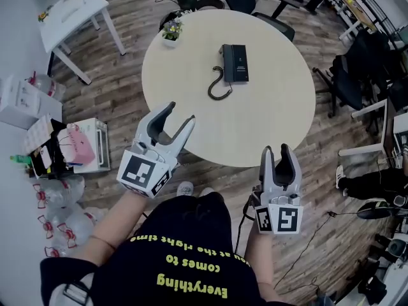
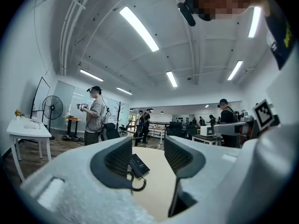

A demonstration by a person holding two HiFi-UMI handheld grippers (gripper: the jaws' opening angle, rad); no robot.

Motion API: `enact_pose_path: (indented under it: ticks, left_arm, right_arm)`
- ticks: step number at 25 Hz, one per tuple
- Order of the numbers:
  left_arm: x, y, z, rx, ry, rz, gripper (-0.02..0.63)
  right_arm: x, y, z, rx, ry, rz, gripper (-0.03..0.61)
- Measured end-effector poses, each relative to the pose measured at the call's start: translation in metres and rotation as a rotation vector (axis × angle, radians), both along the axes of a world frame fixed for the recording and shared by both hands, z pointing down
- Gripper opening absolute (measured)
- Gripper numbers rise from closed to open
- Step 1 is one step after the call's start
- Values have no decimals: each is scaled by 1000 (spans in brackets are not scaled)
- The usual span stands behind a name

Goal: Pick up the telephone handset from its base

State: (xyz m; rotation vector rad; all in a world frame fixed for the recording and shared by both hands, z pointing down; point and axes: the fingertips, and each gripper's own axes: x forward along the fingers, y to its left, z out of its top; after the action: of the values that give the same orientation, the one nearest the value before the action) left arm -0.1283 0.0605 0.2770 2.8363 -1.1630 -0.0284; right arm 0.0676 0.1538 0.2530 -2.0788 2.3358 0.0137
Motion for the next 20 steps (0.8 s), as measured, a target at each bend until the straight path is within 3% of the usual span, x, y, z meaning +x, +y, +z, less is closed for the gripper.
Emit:
enact_pose_path:
  ticks: [10,20]
  left_arm:
    - [33,-65,17,-26,-20,-61,215]
    - [96,-142,25,-31,-49,-171,215]
  right_arm:
    - [35,-83,13,-7,-20,-76,173]
    - [107,-188,0,15,17,-207,173]
